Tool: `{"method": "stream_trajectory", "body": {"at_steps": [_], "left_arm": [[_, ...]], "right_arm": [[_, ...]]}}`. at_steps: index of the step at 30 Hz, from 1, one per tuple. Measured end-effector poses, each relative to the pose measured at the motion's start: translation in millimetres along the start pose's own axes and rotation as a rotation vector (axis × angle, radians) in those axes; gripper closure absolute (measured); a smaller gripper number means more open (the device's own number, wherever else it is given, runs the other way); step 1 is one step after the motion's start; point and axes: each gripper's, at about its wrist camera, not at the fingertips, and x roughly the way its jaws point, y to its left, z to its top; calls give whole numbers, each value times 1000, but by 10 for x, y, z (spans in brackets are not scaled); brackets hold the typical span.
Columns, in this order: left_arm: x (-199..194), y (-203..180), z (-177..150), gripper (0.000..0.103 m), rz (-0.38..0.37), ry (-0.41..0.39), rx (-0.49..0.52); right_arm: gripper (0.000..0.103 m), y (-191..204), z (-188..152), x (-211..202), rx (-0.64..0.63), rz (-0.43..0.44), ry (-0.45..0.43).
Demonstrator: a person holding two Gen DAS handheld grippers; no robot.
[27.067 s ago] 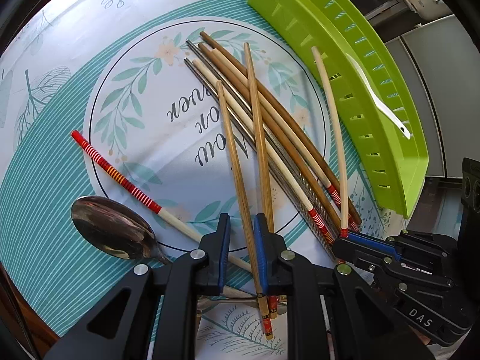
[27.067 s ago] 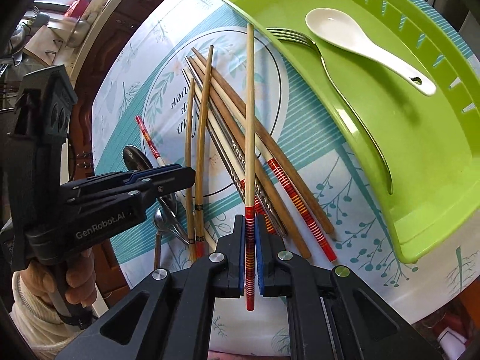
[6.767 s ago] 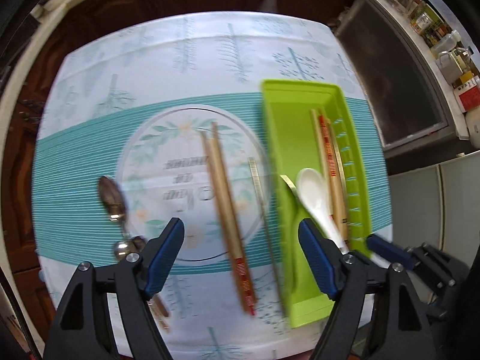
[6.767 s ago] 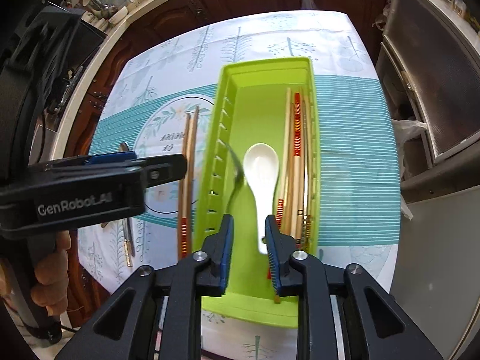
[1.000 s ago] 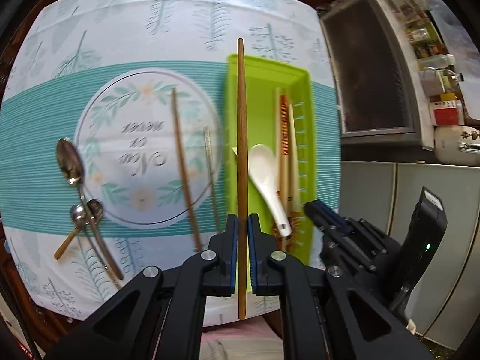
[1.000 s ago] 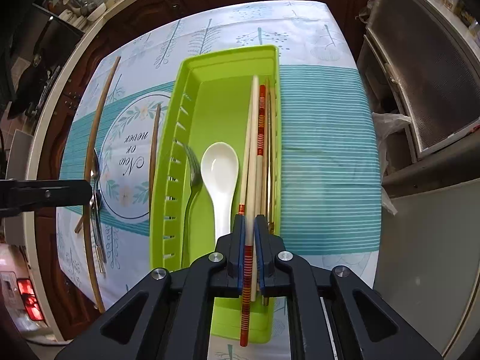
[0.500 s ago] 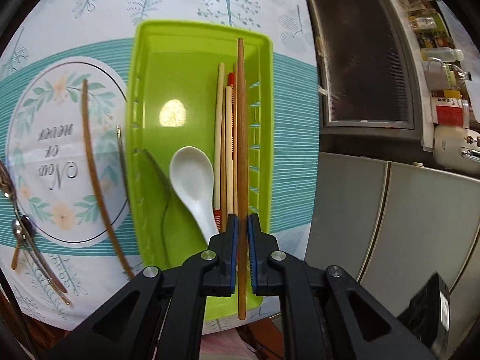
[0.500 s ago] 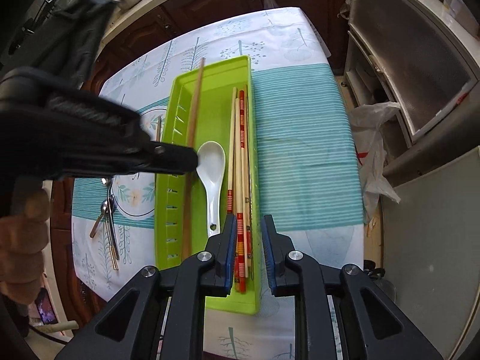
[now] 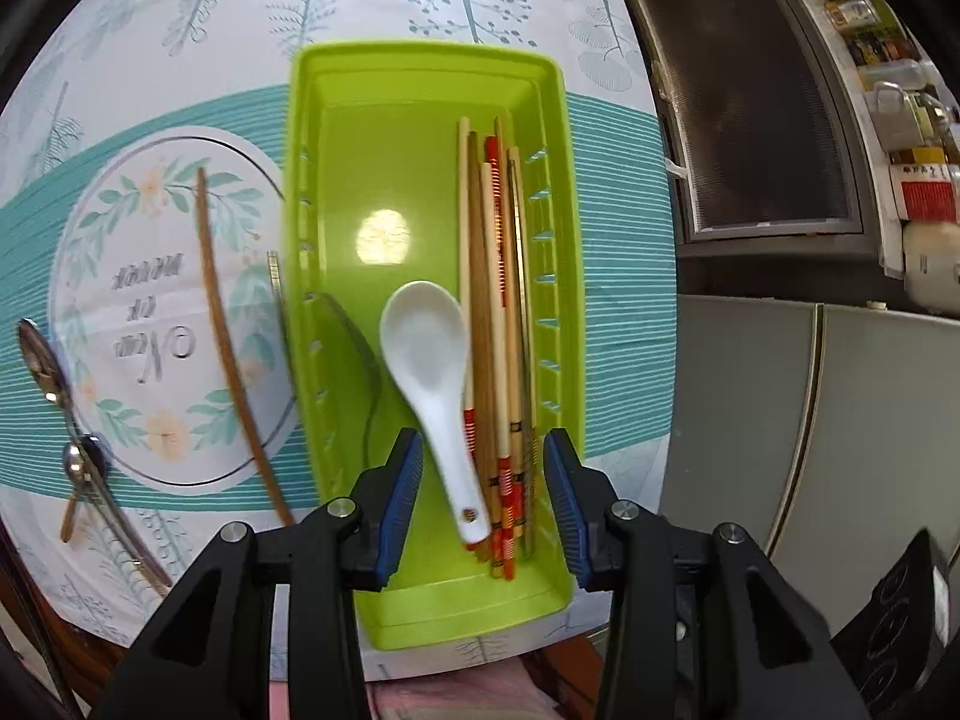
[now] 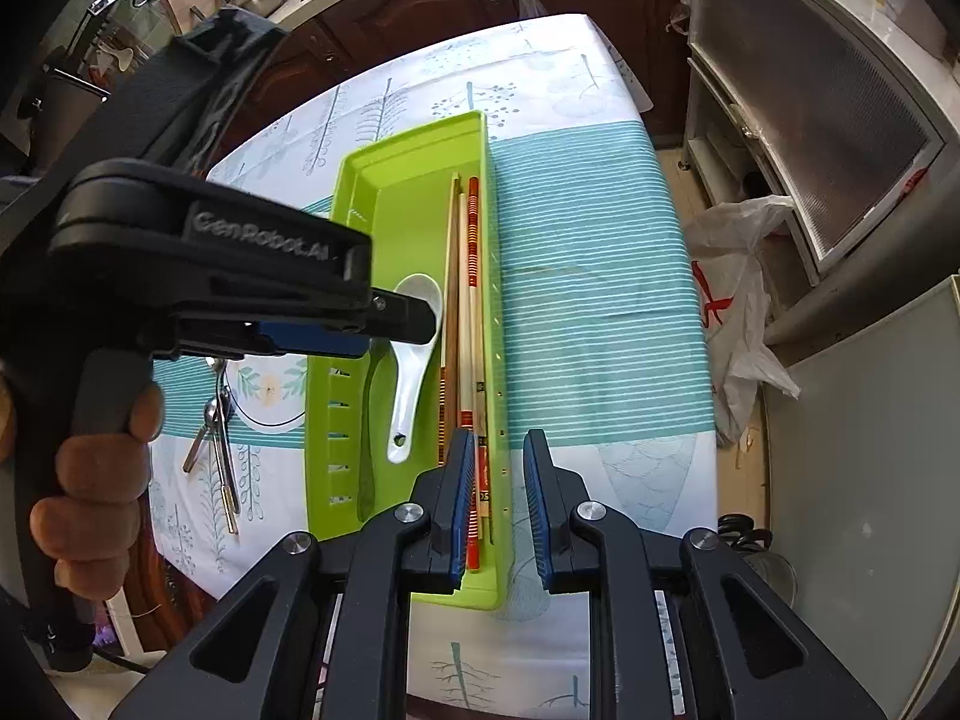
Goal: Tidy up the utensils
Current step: 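Carry both chopsticks into the green tray and open both grippers, then move the right gripper to the pile and grasp a brown wooden chopstick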
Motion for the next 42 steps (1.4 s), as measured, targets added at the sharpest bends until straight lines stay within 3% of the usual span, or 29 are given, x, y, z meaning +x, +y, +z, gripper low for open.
{"method": "stream_trajectory", "body": {"at_steps": [6,15,19,30,42], "left_arm": [[-353,355,-175,46,100,-77,14],[-635,1073,-468,29,335,-217,21],[-695,1341,-611,27,391,-243,61],[-741,1827,-728,25,397,-289,62],[-695,2064,-536,25,367,-338,73]], "right_arm": [[86,215,43,37,-46,32,14],[86,832,73,191,-125,103,60],[86,1175,66,287,-171,115,76],[86,1734,183,773,-149,96,109],[86,1943,446,1499,-158,-86,161]]}}
